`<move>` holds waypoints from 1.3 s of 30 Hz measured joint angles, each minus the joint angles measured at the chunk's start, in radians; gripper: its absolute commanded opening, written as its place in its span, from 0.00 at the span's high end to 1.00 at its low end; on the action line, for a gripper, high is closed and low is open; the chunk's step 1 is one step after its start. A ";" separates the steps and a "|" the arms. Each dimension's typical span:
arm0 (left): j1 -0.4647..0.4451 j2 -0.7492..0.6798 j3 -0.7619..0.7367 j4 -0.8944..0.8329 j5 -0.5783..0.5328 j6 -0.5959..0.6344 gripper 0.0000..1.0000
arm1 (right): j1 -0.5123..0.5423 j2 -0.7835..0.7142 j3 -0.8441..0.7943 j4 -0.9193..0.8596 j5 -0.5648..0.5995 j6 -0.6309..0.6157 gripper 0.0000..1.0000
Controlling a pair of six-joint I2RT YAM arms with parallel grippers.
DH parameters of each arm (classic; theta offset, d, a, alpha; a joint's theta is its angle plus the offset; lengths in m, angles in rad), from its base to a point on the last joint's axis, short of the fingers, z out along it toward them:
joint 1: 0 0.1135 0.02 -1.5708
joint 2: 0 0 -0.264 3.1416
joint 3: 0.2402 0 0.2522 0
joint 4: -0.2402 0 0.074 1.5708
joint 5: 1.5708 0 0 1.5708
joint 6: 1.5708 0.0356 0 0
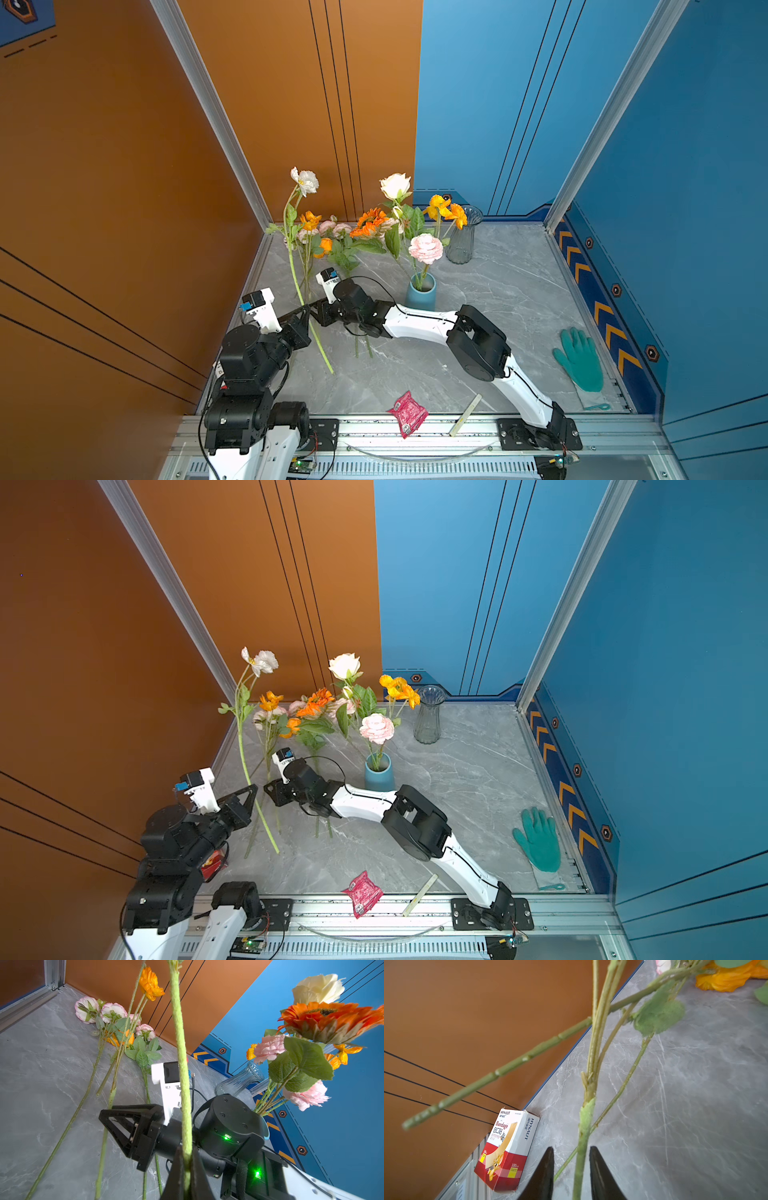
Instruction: Arrange the flowers into the vase
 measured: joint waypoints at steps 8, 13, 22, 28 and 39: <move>0.000 -0.007 -0.013 0.006 0.000 -0.009 1.00 | -0.003 0.047 0.027 -0.042 -0.064 0.027 1.00; 0.000 -0.007 -0.013 0.008 0.000 -0.005 1.00 | -0.008 0.012 -0.040 -0.026 -0.060 0.026 1.00; 0.002 0.060 -0.061 0.191 0.084 -0.015 1.00 | -0.013 -0.034 -0.082 -0.092 -0.001 0.018 1.00; 0.014 0.192 -0.074 0.413 0.138 -0.031 1.00 | 0.011 -0.035 -0.071 -0.127 0.030 -0.006 1.00; 0.112 0.231 -0.027 0.331 0.130 0.164 1.00 | 0.008 -0.208 -0.223 -0.128 0.138 -0.028 1.00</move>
